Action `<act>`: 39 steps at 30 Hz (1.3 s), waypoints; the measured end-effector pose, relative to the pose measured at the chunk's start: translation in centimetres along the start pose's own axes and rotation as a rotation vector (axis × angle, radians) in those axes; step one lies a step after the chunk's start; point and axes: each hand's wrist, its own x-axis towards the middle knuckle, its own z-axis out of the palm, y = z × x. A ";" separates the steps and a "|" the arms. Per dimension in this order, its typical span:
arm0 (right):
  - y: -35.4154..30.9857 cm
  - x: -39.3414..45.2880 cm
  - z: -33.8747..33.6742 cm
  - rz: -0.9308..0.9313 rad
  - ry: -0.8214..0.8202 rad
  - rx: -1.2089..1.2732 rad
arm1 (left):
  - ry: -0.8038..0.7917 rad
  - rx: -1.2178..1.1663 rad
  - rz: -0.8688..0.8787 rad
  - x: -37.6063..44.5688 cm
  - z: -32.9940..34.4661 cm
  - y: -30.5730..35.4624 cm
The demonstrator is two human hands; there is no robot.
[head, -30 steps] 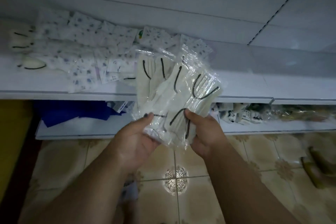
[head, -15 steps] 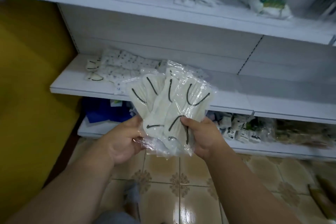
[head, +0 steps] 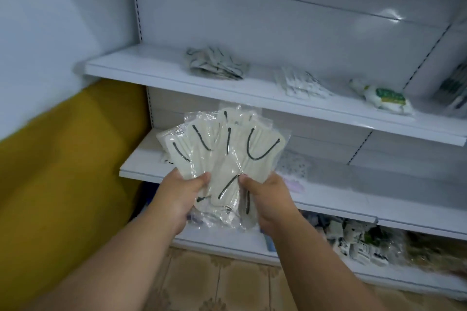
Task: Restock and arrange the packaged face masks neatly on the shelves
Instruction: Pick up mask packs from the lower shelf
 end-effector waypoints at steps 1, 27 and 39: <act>-0.5 0.4 1.6 -0.012 0.018 -0.019 | -0.022 -0.021 0.013 0.7 -1.2 0.9; -19.3 31.4 10.2 -0.158 0.096 0.049 | 0.061 0.034 0.190 29.0 2.1 23.5; -22.5 42.7 10.7 -0.042 0.124 -0.391 | 0.028 0.999 0.446 42.5 5.3 28.1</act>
